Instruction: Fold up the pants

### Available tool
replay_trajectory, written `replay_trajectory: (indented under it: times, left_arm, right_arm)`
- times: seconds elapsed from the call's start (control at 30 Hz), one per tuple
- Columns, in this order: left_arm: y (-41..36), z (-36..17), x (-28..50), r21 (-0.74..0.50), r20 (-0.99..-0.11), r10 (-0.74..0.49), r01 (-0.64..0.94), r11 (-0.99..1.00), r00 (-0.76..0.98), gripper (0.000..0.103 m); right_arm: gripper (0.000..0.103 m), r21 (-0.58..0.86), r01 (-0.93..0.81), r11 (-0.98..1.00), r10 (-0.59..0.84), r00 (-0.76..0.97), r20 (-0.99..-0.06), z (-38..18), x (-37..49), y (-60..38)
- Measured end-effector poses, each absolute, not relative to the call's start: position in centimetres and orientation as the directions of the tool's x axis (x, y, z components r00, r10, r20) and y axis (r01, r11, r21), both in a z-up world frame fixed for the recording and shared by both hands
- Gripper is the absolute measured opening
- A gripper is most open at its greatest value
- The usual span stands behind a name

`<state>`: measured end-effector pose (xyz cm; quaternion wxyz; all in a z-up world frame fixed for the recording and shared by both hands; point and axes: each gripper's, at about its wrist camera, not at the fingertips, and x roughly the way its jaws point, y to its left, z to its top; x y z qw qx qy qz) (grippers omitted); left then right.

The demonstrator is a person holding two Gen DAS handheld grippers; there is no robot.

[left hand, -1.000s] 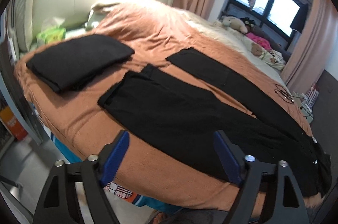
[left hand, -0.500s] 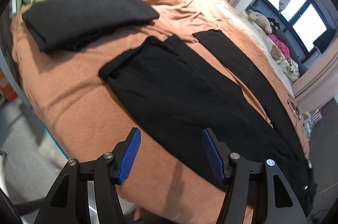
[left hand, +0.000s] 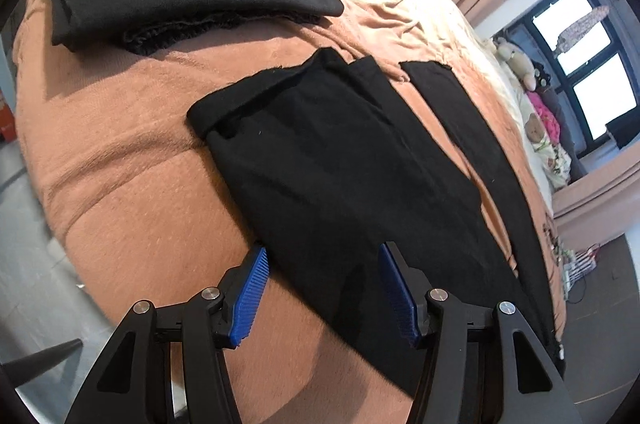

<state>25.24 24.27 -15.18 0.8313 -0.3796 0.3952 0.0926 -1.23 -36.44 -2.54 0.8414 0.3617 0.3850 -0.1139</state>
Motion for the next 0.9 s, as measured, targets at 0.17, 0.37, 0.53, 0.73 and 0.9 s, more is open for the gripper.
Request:
replay_trajectory:
  times: [0.17,0.37,0.53,0.73,0.9]
  left_arm:
    - [25.6,-15.6,26.2,-0.603,-0.700,-0.169,-0.447,0.661,0.694,0.058]
    - [25.9,-15.5,27.6,-0.581,-0.709,-0.142,-0.458,0.672,0.691,0.038]
    - [26.5,-14.9,27.4,-0.604,-0.691,-0.137,-0.464,0.648,0.709,0.012]
    - [26.2,-12.4,27.3,-0.611,-0.645,-0.117,-0.418,0.672,0.755,0.005]
    - [26.1,-10.3,28.2,-0.612,-0.621,-0.107,-0.396,0.685,0.776,0.004]
  right_arm:
    - [0.079,0.601,0.464,0.651,0.152,0.696,-0.702,-4.4,0.5,-39.5]
    - [0.060,0.688,0.367,0.626,0.219,0.764,-0.607,-3.8,1.3,-42.6]
    - [0.040,0.723,0.312,0.616,0.271,0.778,-0.567,-3.1,0.5,-43.7]
    - [0.004,0.760,0.284,0.585,0.268,0.817,-0.511,-1.8,-2.1,-45.9]
    - [0.000,0.742,0.260,0.617,0.228,0.844,-0.486,0.5,-3.8,-47.4]
